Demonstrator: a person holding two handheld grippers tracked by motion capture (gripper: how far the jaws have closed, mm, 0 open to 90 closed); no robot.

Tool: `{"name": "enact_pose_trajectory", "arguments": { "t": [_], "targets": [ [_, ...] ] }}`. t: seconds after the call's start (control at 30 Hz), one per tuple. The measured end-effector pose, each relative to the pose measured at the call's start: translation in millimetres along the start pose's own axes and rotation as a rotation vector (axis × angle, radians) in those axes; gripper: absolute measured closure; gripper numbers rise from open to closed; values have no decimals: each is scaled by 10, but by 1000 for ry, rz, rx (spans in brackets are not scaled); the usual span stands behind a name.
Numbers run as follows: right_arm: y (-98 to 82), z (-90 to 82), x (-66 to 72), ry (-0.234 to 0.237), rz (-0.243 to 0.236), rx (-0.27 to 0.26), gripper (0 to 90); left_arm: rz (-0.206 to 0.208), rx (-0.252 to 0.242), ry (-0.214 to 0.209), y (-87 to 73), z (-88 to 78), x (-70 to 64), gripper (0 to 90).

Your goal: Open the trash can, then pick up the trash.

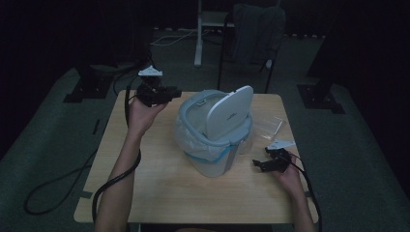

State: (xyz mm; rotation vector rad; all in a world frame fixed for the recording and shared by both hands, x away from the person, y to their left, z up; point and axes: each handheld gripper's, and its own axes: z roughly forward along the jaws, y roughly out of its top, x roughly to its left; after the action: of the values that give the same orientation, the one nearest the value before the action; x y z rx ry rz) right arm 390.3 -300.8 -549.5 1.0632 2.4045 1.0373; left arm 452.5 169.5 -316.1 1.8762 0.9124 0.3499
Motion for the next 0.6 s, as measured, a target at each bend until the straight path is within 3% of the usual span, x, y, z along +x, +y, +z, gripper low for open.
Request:
{"name": "enact_pose_trajectory", "arguments": {
  "t": [0.47,0.6],
  "targets": [
    [-1,-2,3,-3,4,0,139,-61,8,68,-521,-179,119,623],
    [-20,-32,-9,-17,17,-22,265,-82,6,98,-760,-220,140,607]
  ]
}}
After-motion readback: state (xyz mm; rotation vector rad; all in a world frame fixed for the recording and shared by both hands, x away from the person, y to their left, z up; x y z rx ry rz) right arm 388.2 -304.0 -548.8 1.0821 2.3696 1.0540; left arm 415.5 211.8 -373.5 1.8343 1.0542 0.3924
